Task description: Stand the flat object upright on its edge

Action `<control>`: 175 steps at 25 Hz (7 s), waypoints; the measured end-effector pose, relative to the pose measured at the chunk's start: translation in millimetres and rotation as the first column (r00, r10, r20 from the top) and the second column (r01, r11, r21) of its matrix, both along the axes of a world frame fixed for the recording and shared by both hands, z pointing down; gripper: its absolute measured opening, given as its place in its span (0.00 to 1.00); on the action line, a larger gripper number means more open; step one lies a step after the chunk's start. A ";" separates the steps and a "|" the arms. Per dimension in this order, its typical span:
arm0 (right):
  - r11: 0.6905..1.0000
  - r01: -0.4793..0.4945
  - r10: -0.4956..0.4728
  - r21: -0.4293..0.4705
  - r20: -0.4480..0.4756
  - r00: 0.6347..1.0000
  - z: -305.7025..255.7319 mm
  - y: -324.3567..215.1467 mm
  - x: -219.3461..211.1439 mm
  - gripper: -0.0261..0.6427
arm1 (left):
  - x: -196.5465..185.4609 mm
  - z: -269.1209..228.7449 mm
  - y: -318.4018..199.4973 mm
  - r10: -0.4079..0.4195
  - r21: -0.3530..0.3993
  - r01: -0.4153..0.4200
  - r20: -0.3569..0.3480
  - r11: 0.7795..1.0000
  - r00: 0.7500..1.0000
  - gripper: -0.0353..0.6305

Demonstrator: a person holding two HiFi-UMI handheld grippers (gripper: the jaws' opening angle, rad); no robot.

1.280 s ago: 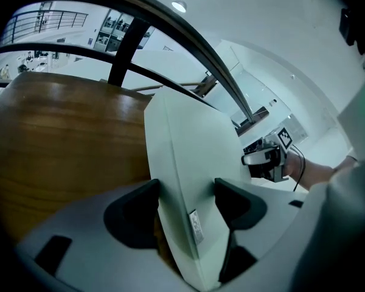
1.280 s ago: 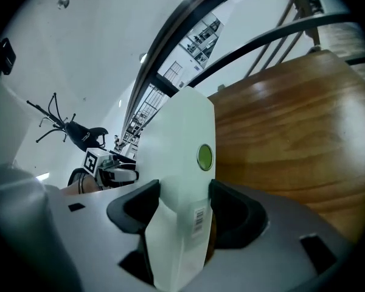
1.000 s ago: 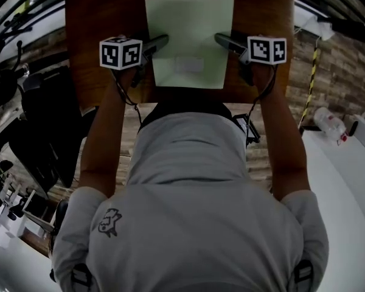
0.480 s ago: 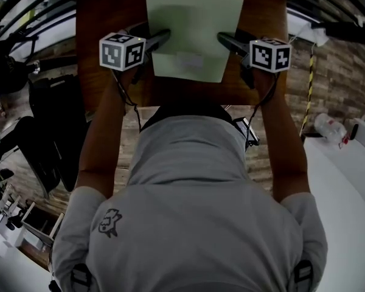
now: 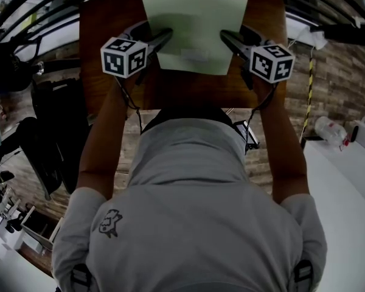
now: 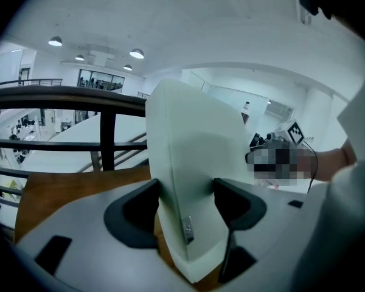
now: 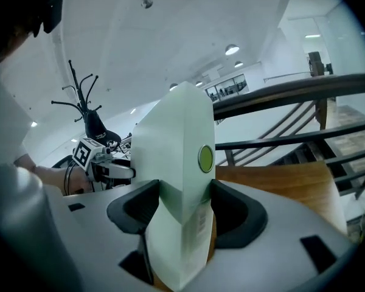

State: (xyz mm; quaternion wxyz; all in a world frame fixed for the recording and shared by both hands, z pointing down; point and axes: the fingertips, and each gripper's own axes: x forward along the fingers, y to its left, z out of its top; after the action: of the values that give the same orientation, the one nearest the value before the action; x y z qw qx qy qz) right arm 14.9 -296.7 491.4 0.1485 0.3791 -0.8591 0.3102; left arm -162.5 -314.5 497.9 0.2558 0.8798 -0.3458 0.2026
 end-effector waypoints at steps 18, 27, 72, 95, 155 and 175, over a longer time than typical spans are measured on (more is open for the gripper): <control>0.956 0.011 0.020 0.292 -0.102 0.995 -0.5 -27.9 2.1 0.42 | 4.5 2.2 -27.5 -0.016 0.212 0.002 0.062 0.977 0.998 0.47; 0.924 0.020 0.035 0.381 -0.136 0.990 18.8 -39.0 2.0 0.42 | 4.8 14.8 -39.7 -0.035 0.279 0.007 0.096 0.960 0.995 0.47; 0.898 0.023 0.043 0.439 -0.140 0.989 36.9 -41.8 8.0 0.42 | 3.8 25.2 -41.7 -0.076 0.323 0.051 0.064 0.945 0.995 0.51; 0.896 0.031 0.023 0.442 -0.117 0.993 29.2 -52.1 11.3 0.42 | 5.8 22.1 -50.9 -0.078 0.328 0.054 0.060 0.943 0.995 0.51; 0.880 -0.037 0.101 0.473 -0.111 0.989 -16.5 -1.0 33.3 0.42 | -23.8 -21.1 -4.1 -0.092 0.400 0.060 0.061 0.915 0.994 0.54; 0.803 -0.051 0.130 0.593 -0.092 0.987 -127.2 68.1 -14.4 0.11 | -52.0 -152.9 70.2 -0.089 0.525 0.138 -0.118 0.840 0.989 0.09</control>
State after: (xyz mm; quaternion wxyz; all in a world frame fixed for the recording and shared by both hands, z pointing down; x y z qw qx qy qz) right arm 0.5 -228.6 364.2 0.0635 0.4661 -0.8824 0.0103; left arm -214.5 -244.3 344.9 0.0291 0.9022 -0.4280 0.0441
